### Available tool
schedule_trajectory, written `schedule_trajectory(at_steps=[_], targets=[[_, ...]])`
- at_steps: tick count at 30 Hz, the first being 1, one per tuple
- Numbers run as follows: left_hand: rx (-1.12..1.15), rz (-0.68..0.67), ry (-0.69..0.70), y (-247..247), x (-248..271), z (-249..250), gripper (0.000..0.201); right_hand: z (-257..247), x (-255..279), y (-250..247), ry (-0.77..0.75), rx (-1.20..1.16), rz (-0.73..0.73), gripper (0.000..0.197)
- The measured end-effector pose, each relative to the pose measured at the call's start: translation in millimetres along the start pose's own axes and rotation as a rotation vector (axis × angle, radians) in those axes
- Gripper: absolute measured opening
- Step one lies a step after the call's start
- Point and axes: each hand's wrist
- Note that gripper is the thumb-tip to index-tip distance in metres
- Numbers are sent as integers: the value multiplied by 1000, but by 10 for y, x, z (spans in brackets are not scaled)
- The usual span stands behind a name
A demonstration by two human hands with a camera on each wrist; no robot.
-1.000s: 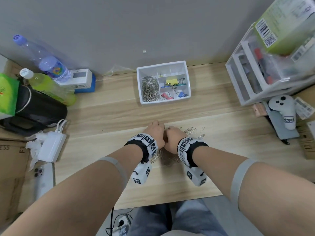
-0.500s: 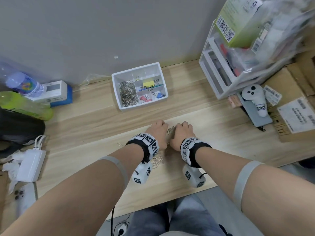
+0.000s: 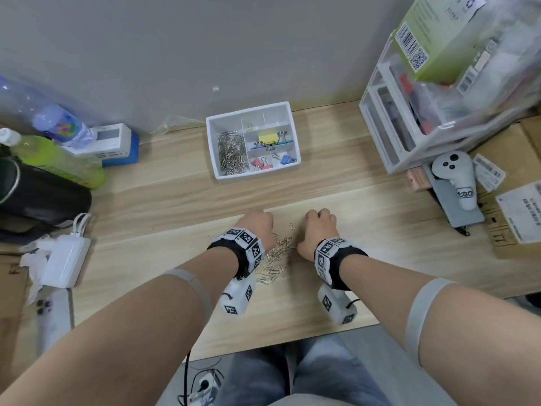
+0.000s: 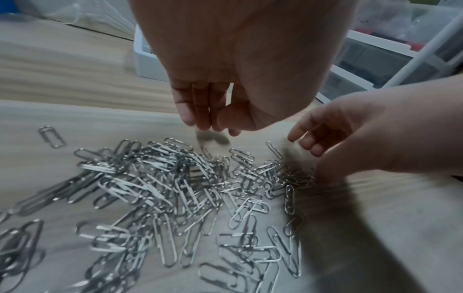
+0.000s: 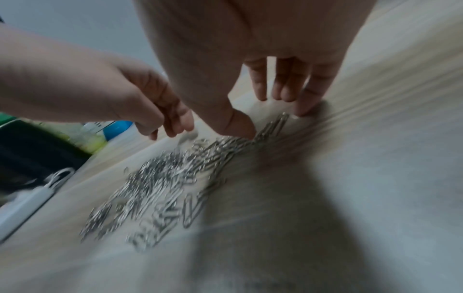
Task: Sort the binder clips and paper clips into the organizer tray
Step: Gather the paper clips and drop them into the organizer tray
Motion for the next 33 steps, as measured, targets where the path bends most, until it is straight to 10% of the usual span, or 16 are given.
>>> schedule_trajectory(at_steps=[6,14,24,33], targets=[[-11,12,-48,46,161,-199,30,-236,114,243,-267,-15,-158,73],[4,4,-148,-71,325,-594,26,-300,49,156,-235,-11,-115,75],[-201,-77,-273,-33,618,-863,100,-326,143,252,-360,73,-195,98],[0,13,-51,206,637,-777,65,-578,170,505,-387,-73,-156,79]])
Point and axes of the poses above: each hand's wrist, its own x-axis away from the middle knuckle, its own y-axis out of the palm, z = x × y, and after that the axes turned 14 degrees about z, right-handed
